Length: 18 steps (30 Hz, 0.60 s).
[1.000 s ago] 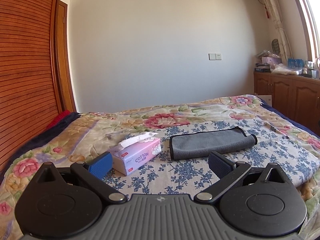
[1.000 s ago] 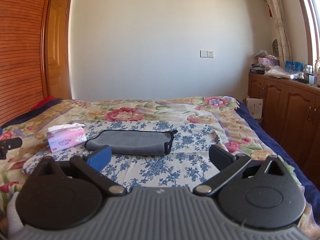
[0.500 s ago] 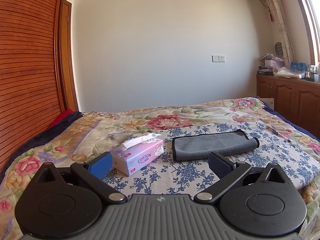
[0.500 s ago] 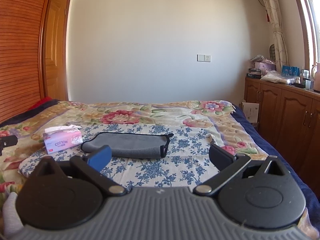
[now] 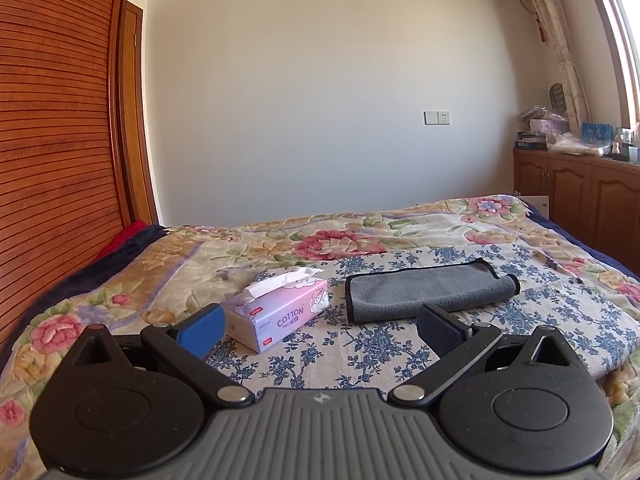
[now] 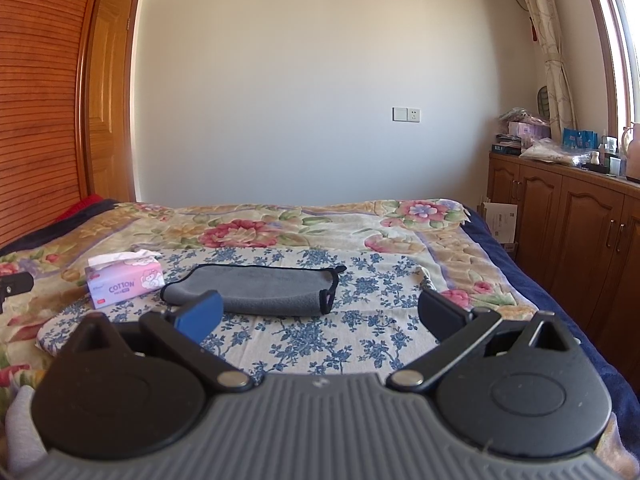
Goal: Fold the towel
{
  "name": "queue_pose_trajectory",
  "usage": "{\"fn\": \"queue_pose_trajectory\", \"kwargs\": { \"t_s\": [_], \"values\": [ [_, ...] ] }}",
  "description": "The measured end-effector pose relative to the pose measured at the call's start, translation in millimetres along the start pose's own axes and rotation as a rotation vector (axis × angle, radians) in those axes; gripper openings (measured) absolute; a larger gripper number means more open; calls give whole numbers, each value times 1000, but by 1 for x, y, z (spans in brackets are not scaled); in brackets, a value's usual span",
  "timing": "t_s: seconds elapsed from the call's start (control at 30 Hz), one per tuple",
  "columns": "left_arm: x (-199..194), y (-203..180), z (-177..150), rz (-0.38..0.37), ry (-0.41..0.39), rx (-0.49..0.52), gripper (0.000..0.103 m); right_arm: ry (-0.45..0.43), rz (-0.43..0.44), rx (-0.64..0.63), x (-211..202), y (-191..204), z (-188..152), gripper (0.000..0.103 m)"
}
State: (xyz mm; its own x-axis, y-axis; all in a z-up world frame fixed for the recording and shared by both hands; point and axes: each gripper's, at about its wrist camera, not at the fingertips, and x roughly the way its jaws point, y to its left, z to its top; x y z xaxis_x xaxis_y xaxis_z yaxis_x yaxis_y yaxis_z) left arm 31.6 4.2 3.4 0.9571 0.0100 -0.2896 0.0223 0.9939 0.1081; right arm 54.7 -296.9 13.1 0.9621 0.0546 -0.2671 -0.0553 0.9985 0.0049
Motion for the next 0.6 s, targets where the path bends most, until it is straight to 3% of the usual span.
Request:
{"fn": "queue_pose_trajectory", "kwargs": {
  "t_s": [0.6],
  "values": [
    [-1,1,2,-1,-6,7,103,0,0,2,-1,-1,-1,103]
  ]
}}
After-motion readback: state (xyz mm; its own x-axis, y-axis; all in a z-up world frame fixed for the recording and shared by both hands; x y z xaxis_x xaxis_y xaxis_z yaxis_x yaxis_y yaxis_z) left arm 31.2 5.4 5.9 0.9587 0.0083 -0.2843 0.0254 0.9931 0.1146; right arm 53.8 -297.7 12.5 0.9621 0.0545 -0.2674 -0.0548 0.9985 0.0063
